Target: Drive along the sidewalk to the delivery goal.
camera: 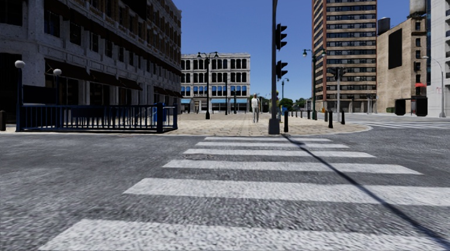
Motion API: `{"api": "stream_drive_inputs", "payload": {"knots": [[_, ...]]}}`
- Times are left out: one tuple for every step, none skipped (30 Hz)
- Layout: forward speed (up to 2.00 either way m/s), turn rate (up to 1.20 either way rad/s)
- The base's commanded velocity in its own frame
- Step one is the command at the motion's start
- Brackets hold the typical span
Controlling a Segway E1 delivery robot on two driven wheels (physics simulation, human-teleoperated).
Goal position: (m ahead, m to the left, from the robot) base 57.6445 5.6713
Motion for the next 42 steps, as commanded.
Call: {"api": "stream_drive_inputs", "payload": {"knots": [[2.0,-0.62],[2.0,-0.78],[2.0,-0.83],[2.0,-0.42],[2.0,-0.02],[2.0,-0.02],[2.0,0.0],[2.0,0.0],[2.0,0.0],[2.0,0.0],[2.0,0.0],[2.0,0.0],[2.0,0.0],[2.0,0.0],[2.0,0.0],[2.0,0.0],[2.0,0.0],[2.0,0.0],[2.0,0.0],[2.0,0.0],[2.0,0.0],[2.0,0.0],[2.0,0.0],[2.0,0.0],[2.0,0.0],[2.0,0.0],[2.0,0.0],[2.0,0.0],[2.0,0.0],[2.0,0.0],[2.0,0.0],[2.0,0.0],[2.0,0.0],[2.0,0.0],[2.0,0.0],[2.0,0.0],[2.0,0.0],[2.0,0.0],[2.0,0.0],[2.0,0.0],[2.0,0.0],[2.0,0.0]]}}
